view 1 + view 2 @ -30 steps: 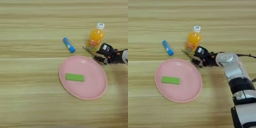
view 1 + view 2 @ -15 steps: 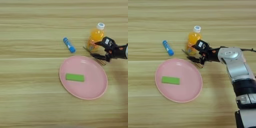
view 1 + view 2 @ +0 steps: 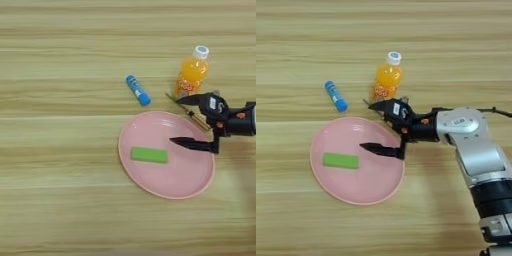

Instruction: Move the objects on the table

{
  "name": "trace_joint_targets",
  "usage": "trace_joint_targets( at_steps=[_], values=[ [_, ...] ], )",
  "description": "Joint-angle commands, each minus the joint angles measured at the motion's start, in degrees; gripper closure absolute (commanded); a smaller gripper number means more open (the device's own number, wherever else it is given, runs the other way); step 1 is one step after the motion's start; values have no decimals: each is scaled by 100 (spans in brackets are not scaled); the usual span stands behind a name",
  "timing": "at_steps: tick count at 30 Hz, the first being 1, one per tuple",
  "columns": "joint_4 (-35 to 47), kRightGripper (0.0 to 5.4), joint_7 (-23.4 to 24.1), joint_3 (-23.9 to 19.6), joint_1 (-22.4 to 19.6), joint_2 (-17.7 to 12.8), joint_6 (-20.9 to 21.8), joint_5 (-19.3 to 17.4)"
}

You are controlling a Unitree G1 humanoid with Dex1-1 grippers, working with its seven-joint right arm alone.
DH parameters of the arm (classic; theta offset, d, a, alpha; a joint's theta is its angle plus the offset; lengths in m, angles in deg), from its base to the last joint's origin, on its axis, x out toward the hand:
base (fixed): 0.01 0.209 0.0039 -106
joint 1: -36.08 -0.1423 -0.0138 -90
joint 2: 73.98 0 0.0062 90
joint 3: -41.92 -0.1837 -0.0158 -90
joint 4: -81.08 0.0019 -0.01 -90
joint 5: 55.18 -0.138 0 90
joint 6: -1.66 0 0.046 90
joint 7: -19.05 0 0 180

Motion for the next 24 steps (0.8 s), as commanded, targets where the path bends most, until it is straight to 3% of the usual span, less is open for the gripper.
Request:
trace_joint_targets(
  at_steps=[1, 6, 20, 24],
  values=[
    [117, 3, 45, 40, -379, -41, -235, -182],
    [87, 3, -272, 300, -371, 2, -558, -239],
    [55, 3, -250, 937, -272, 144, -188, 249],
    [-14, 63, -190, 1016, -226, 226, -50, 332]
  ],
)
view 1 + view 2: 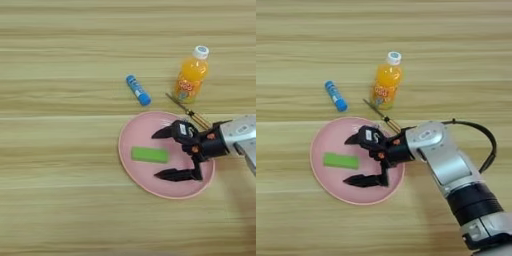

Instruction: Move the objects on the table

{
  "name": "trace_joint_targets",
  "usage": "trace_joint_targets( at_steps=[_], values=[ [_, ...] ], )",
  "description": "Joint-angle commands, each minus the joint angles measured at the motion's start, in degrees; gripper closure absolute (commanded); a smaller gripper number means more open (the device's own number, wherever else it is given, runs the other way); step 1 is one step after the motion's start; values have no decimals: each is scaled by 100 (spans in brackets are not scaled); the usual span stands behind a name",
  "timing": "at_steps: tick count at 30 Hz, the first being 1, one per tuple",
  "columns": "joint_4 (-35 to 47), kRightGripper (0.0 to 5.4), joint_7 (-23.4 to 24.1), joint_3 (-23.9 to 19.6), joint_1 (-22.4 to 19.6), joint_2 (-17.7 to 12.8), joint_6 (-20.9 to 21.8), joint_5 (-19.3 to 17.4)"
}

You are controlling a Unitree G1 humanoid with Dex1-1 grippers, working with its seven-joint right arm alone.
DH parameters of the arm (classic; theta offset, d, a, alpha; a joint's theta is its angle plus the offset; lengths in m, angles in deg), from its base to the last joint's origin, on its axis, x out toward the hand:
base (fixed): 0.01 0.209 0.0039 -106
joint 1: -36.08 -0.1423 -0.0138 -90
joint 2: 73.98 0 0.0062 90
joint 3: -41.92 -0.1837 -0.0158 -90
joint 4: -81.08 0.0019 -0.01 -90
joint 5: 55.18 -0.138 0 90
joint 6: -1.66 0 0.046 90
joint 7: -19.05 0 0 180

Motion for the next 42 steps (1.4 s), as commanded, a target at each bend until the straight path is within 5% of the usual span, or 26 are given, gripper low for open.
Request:
trace_joint_targets(
  at_steps=[1, 31, 42],
  values=[
    [89, 73, 263, -68, -225, -31, 279, 43],
    [-598, 397, 424, -160, -461, 233, 425, 62],
    [-613, 401, 631, -435, -588, 297, 356, -102]
  ],
)
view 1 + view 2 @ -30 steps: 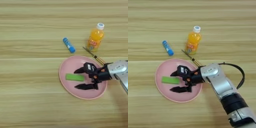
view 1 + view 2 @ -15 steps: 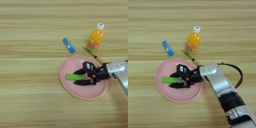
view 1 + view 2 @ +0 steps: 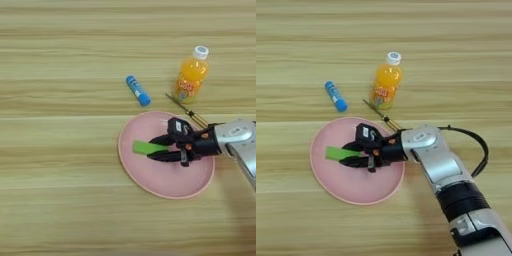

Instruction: Move the objects on the table

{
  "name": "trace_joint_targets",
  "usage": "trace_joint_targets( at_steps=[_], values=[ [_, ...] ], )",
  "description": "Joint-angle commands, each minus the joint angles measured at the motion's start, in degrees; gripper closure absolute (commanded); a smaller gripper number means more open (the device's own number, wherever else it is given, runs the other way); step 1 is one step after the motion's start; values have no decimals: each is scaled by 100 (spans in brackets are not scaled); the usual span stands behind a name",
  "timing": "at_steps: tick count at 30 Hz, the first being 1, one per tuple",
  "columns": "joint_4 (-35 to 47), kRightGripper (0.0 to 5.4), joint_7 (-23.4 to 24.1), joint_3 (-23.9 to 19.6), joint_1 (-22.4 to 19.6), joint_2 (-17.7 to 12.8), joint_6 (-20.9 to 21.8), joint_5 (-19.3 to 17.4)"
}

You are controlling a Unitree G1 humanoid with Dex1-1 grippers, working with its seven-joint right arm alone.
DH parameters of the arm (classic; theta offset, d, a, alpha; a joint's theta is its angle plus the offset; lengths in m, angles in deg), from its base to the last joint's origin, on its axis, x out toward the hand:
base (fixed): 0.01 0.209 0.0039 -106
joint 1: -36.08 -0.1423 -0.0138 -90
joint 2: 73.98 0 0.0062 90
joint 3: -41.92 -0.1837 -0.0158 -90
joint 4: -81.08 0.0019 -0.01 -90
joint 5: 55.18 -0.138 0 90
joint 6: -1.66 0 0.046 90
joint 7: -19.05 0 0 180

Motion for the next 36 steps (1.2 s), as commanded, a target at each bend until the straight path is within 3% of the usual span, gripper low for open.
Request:
trace_joint_targets(
  at_steps=[1, 13, 26, 36],
  values=[
    [224, 401, 268, -310, -446, -129, 30, -128],
    [-83, 401, 530, -1243, -1085, -490, 119, -383],
    [-648, 401, 357, -1790, -1081, -993, 485, -491],
    [-2140, 401, 533, -1779, -1535, -1305, 1064, -131]
  ],
)
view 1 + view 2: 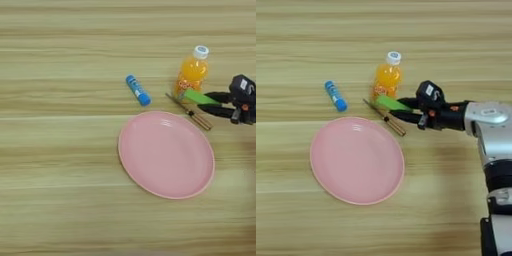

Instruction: Move the objects on the table

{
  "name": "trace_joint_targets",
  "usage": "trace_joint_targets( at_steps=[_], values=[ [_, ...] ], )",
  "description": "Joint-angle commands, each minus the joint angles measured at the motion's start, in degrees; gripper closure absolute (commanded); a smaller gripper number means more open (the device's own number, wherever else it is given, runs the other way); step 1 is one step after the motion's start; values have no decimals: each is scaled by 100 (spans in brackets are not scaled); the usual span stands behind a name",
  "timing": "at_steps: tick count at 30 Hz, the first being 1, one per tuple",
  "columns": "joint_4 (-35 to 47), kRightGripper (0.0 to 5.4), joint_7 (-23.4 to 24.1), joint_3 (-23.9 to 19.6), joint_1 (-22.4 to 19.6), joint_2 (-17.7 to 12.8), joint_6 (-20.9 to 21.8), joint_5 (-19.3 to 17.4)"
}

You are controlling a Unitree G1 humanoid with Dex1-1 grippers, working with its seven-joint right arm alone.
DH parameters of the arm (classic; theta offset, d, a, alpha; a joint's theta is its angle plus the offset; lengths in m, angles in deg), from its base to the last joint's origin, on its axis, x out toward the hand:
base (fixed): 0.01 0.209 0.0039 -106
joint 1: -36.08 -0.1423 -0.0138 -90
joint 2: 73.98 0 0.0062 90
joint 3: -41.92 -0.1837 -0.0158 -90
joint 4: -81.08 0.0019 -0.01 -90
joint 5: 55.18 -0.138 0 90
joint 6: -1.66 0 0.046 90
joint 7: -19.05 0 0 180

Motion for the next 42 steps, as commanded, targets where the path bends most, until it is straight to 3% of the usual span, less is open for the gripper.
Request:
trace_joint_targets(
  at_steps=[1, 11, 21, 28, 30, 42],
  values=[
    [-609, 401, 351, -68, -771, -394, 466, 199],
    [-2464, 401, 946, 145, -1481, -401, 1107, 837],
    [-3197, 401, 1464, 418, -1636, -292, 1356, 1301],
    [-3426, 401, 1574, 456, -1676, -202, 1375, 1371],
    [-3447, 360, 1585, 481, -1675, -185, 1385, 1402],
    [-3398, 242, 1561, 312, -1813, -127, 1379, 1212]
  ],
)
